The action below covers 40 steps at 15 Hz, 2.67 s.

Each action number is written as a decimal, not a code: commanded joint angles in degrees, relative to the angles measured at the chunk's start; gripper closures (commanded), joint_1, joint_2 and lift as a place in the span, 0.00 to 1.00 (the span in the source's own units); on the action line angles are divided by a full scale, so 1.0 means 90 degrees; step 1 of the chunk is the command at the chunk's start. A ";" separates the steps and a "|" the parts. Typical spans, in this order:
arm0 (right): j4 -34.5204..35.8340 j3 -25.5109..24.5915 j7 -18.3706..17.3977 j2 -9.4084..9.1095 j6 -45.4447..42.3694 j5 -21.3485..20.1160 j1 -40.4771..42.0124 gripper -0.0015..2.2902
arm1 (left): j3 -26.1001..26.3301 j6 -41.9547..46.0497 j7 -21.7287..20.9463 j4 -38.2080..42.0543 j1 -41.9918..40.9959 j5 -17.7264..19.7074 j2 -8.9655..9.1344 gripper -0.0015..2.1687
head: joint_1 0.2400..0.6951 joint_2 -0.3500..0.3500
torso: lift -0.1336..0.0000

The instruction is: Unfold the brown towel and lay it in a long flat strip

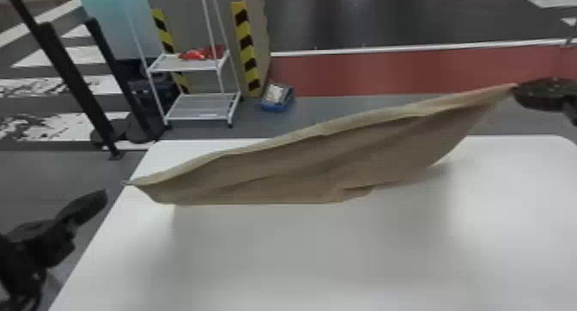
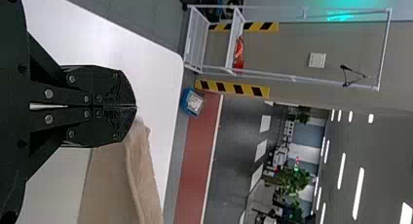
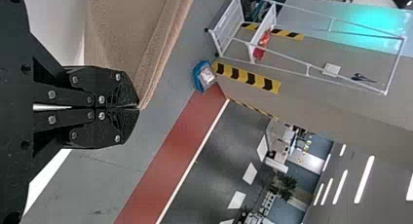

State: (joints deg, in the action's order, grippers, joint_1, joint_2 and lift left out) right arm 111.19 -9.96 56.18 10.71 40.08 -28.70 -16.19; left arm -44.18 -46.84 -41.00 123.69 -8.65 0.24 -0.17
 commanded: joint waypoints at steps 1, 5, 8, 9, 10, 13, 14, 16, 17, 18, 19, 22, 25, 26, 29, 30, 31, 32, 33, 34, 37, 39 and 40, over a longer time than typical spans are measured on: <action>0.0194 -0.0416 0.0233 0.0099 -0.0883 0.0142 0.0881 0.80 | -0.0208 0.0346 -0.0004 0.0299 -0.0914 0.0813 0.0036 0.99 | 0.88 0.78 | 0.13; 0.0663 -0.1159 0.0604 0.0080 -0.2114 0.0035 0.2805 0.80 | 0.0798 0.2104 -0.0083 -0.0189 -0.1675 0.0813 0.0036 0.99 | 1.00 0.74 | 0.13; 0.0672 -0.1461 0.0682 0.0070 -0.2563 -0.0141 0.3381 0.80 | 0.1189 0.2436 -0.0229 -0.0277 -0.1920 0.0559 0.0036 0.90 | 1.00 0.64 | 0.13; 0.0653 -0.1539 0.0672 0.0070 -0.2680 -0.0209 0.3489 0.77 | 0.1286 0.2572 -0.0258 -0.0296 -0.1929 0.0471 0.0036 0.69 | 1.00 0.61 | 0.13; 0.0653 -0.1608 0.0653 0.0060 -0.2680 -0.0209 0.3577 0.60 | 0.1394 0.2690 -0.0337 -0.0277 -0.1949 0.0334 0.0036 0.33 | 1.00 0.59 | 0.13; 0.0731 -0.1745 0.0584 -0.0018 -0.2680 -0.0219 0.3703 0.00 | 0.1775 0.3041 -0.0542 -0.0023 -0.2095 -0.0262 0.0036 0.03 | 1.00 0.51 | 0.13; 0.0780 -0.1803 0.0613 -0.0028 -0.2680 -0.0229 0.3743 0.00 | 0.1882 0.3315 -0.0737 0.0016 -0.2144 -0.0457 0.0036 0.07 | 1.00 0.47 | 0.13; 0.0946 -0.1842 0.0789 -0.0028 -0.2739 -0.0443 0.3850 0.02 | 0.1950 0.3315 -0.0952 0.0026 -0.2134 -0.0603 0.0036 0.10 | 1.00 0.41 | 0.13; 0.0995 -0.1832 0.0955 -0.0028 -0.2915 -0.0639 0.3889 0.02 | 0.1950 0.3334 -0.1079 0.0036 -0.2115 -0.0721 0.0036 0.10 | 1.00 0.39 | 0.13; 0.1044 -0.1793 0.1131 -0.0028 -0.2993 -0.0883 0.3909 0.03 | 0.1950 0.3354 -0.1235 0.0036 -0.2066 -0.0857 0.0036 0.10 | 1.00 0.38 | 0.13; 0.1063 -0.1735 0.1209 -0.0018 -0.3032 -0.1205 0.3928 0.03 | 0.1950 0.3354 -0.1352 0.0006 -0.2017 -0.0955 0.0036 0.10 | 1.00 0.37 | 0.13; 0.1161 -0.1745 0.1209 -0.0028 -0.3071 -0.1469 0.3957 0.04 | 0.2009 0.3764 -0.1626 -0.0316 -0.1783 -0.1638 0.0036 0.10 | 1.00 0.36 | 0.13; 0.1190 -0.1754 0.1209 -0.0057 -0.3071 -0.1488 0.4006 0.04 | 0.2351 0.3940 -0.1948 -0.0765 -0.1382 -0.2693 -0.0020 0.14 | 1.00 0.35 | 0.13; 0.1210 -0.1764 0.1209 -0.0067 -0.3071 -0.1488 0.4035 0.04 | 0.2400 0.3998 -0.2192 -0.0931 -0.1207 -0.3035 -0.0137 0.14 | 1.00 0.33 | 0.13; 0.1297 -0.1784 0.1209 -0.0067 -0.3051 -0.1488 0.4094 0.04 | 0.2449 0.3979 -0.2768 -0.1107 -0.0914 -0.3640 -0.0498 0.14 | 1.00 0.31 | 0.13; 0.1307 -0.1803 0.1209 -0.0067 -0.3051 -0.1488 0.4114 0.04 | 0.2449 0.3979 -0.2895 -0.1195 -0.0806 -0.3894 -0.0635 0.14 | 1.00 0.32 | 0.13; 0.1317 -0.1813 0.1209 -0.0067 -0.3051 -0.1488 0.4133 0.04 | 0.2419 0.3998 -0.3003 -0.1292 -0.0728 -0.4080 -0.0772 0.14 | 1.00 0.33 | 0.13; 0.1346 -0.1832 0.1219 -0.0067 -0.3051 -0.1488 0.4162 0.04 | 0.2409 0.3998 -0.3217 -0.1400 -0.0670 -0.4265 -0.0977 0.15 | 1.00 0.34 | 0.13; 0.1356 -0.1852 0.1219 -0.0067 -0.3051 -0.1488 0.4172 0.04 | 0.2409 0.3998 -0.3422 -0.1488 -0.0611 -0.4344 -0.1133 0.15 | 1.00 0.36 | 0.13; 0.1346 -0.1881 0.1219 -0.0067 -0.3051 -0.1488 0.4182 0.04 | 0.2429 0.3998 -0.3608 -0.1566 -0.0552 -0.4539 -0.1250 0.15 | 1.00 0.38 | 0.13; 0.1385 -0.1881 0.1229 -0.0067 -0.3051 -0.1488 0.4192 0.04 | 0.2673 0.4174 -0.3735 -0.1781 -0.0396 -0.4998 -0.1406 0.15 | 1.00 0.43 | 0.13; 0.1395 -0.1891 0.1238 -0.0067 -0.3051 -0.1488 0.4192 0.04 | 0.2800 0.4174 -0.3725 -0.1790 -0.0377 -0.5056 -0.1416 0.15 | 1.00 0.43 | 0.13; 0.1395 -0.1891 0.1238 -0.0067 -0.3051 -0.1488 0.4192 0.04 | 0.2849 0.4194 -0.3706 -0.1790 -0.0357 -0.5086 -0.1416 0.15 | 1.00 0.43 | 0.13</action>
State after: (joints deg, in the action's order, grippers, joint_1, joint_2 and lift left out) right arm 123.72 -26.92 67.30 10.11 12.62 -42.10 21.53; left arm -19.30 -9.22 -74.47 107.62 -12.09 -45.16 -12.88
